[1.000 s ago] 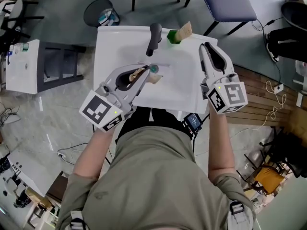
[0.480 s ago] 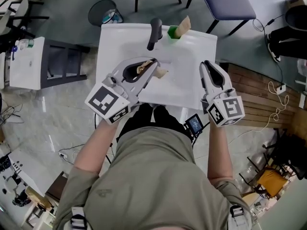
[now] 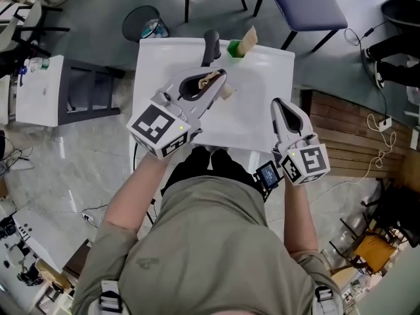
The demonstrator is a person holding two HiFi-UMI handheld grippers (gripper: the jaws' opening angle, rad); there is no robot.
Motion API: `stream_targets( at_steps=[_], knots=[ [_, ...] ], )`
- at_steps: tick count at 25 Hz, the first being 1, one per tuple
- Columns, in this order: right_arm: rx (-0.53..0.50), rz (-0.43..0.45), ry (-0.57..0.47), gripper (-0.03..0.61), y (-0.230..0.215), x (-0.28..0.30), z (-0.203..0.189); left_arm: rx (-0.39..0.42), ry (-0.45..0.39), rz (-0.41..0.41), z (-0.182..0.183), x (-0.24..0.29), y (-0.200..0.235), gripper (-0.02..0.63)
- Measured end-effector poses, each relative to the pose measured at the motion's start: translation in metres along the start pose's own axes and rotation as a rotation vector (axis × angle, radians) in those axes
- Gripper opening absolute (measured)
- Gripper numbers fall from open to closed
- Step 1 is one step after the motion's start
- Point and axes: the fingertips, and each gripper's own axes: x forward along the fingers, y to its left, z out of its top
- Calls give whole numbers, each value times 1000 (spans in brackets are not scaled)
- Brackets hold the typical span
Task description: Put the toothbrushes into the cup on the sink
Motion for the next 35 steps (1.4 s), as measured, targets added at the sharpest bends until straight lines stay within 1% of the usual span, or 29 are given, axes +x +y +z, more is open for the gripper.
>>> stream_targets(
  at_steps=[3, 8, 16, 23, 27, 35],
  knots=[
    [1, -2, 10, 11, -1, -1, -1, 0, 8, 14, 1, 12, 9, 8],
    [5, 1, 27, 11, -5, -3, -6, 14, -13, 27, 19, 34, 23, 8],
    [20, -2, 44, 11, -17, -2, -11, 10, -14, 123, 37, 56, 56, 8],
    [20, 7, 58, 11, -23, 5, -12, 24, -20, 136, 44, 71, 75, 8],
    [22, 15, 77, 11, -26, 14, -12, 25, -13, 145, 43, 81, 91, 8],
    [35, 17, 105, 11, -35, 28, -20, -14, 7, 154, 24, 100, 112, 8]
  ],
)
